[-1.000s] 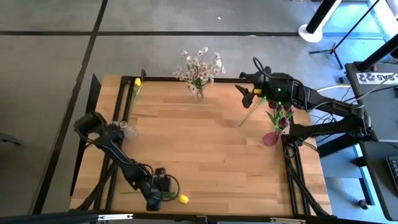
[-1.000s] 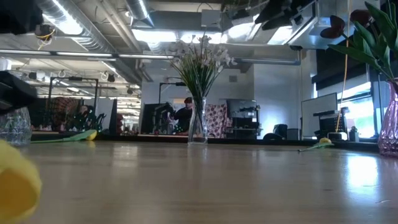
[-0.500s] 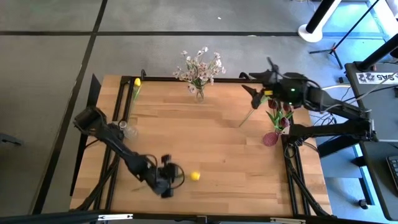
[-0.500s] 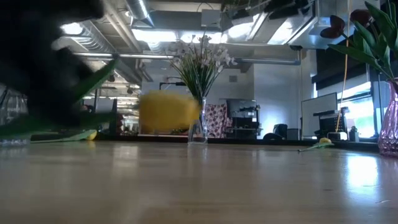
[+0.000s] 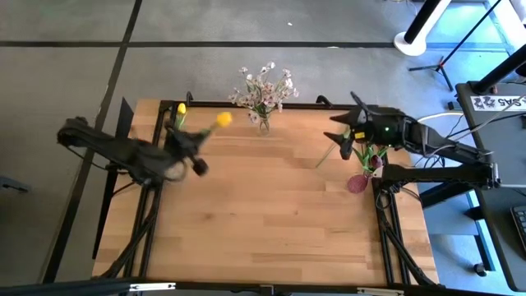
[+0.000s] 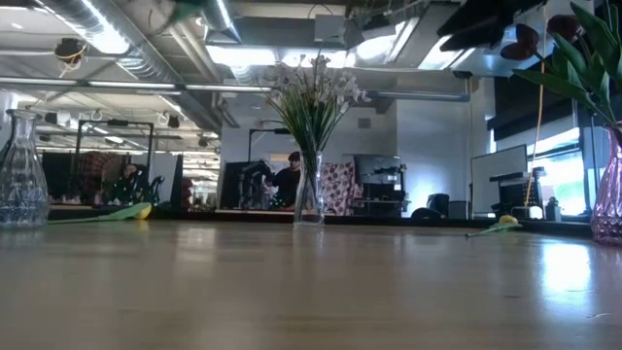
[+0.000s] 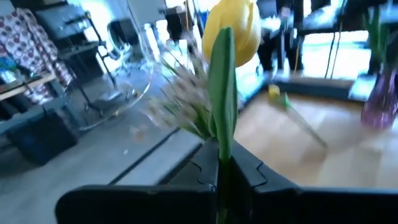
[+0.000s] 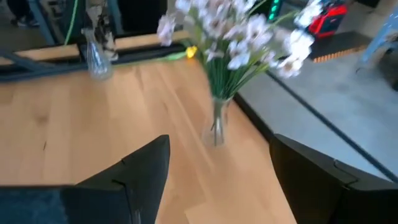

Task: Sort flowers into vase by color
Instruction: Put the bottom yellow flower into the bottom transparent vase

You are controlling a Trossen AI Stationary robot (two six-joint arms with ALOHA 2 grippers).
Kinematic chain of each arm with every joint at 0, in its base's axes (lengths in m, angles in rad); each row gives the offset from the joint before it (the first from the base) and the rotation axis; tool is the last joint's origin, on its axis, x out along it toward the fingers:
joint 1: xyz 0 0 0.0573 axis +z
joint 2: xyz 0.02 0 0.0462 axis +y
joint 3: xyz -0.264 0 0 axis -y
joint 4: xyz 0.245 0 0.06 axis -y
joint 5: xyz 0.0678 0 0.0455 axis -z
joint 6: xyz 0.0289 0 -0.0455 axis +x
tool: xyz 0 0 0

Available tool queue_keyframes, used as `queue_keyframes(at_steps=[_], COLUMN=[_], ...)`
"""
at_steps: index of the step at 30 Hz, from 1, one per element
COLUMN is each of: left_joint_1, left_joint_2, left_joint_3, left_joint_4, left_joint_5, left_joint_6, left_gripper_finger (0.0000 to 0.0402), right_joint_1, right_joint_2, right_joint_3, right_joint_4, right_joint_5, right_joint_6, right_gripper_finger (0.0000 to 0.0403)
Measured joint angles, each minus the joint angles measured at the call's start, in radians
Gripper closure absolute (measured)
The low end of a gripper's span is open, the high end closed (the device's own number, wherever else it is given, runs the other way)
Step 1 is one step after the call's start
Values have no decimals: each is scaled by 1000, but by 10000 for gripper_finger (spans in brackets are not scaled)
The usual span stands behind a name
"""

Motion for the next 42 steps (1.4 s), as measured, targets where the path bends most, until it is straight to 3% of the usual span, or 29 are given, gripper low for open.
queue_keyframes(at_steps=[7,13,21,26,31,35,42], left_joint_1=[9,1,1,1,1,1,1], left_joint_2=[-289,-454,-673,-796,-885,-885,-885], left_joint_3=[0,-4,-145,-207,-240,-243,-256], left_joint_4=[-12,-91,-35,27,17,-22,-58], left_joint_5=[21,171,333,361,392,415,552], left_joint_6=[158,189,211,293,337,355,237], left_gripper_finger=[397,397,396,396,396,396,396], right_joint_1=[0,0,0,0,0,0,0], right_joint_2=[4,4,4,4,4,4,4], right_joint_3=[-65,-78,-78,-78,-78,-78,-78], right_joint_4=[71,111,143,170,171,167,163], right_joint_5=[-30,-46,-39,-37,-37,-37,-55], right_joint_6=[0,2,30,59,111,136,152], right_gripper_finger=[127,127,127,127,127,127,127])
